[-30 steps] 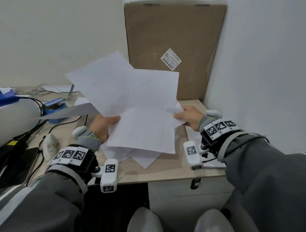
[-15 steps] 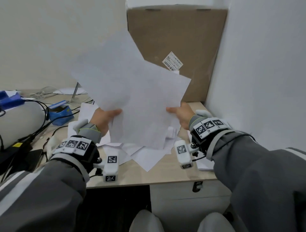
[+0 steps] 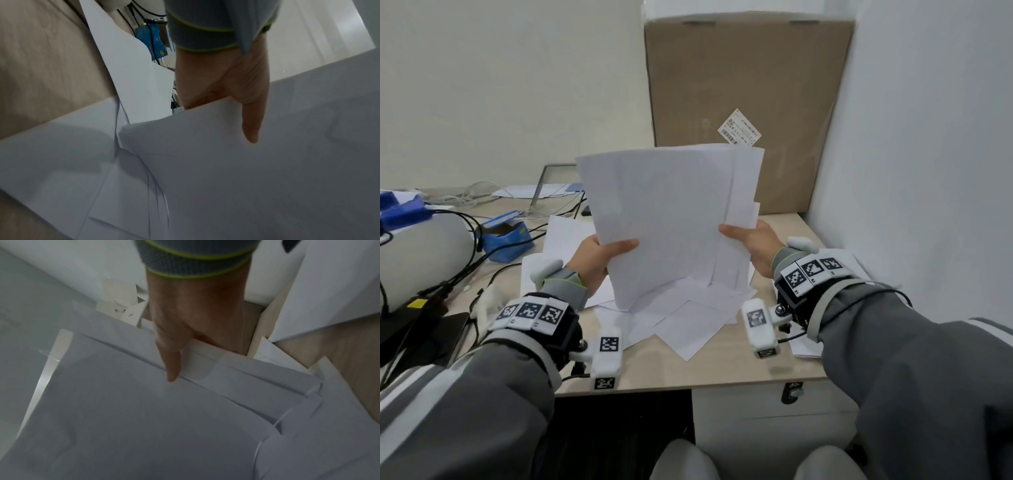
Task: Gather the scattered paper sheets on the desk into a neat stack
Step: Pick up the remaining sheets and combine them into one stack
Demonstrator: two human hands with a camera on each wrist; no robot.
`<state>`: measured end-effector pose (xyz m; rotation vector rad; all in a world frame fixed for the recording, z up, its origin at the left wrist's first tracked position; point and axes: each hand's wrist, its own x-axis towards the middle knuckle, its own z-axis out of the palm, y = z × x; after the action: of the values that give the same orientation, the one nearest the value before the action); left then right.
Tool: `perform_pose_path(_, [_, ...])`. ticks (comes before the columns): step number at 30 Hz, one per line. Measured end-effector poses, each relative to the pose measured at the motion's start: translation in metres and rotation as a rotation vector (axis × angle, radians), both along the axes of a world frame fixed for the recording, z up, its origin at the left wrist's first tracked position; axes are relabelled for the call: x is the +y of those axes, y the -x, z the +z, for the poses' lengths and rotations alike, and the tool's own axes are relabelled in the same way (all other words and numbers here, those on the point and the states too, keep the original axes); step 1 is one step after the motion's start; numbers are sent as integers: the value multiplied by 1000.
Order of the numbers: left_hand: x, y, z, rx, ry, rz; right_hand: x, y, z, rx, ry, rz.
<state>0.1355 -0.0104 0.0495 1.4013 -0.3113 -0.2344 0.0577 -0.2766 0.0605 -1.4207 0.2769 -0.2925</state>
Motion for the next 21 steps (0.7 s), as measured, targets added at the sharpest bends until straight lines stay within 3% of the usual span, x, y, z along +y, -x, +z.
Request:
perform_pose_path(7, [-2,-11,0,16,4,109,-4,-5,8,-91,50,-71])
perform_pose_path(11, [-2,-18,-8,36,-50,187,-12,-11,2,6,166,-98])
perform_pose_path(14, [-1,-20,-7,42,-61,212,-16,-8,7,106,215,-10])
perform_pose_path(21, [-3,-6,-5,75,-20,40,-10,4,21,-25,5,-12])
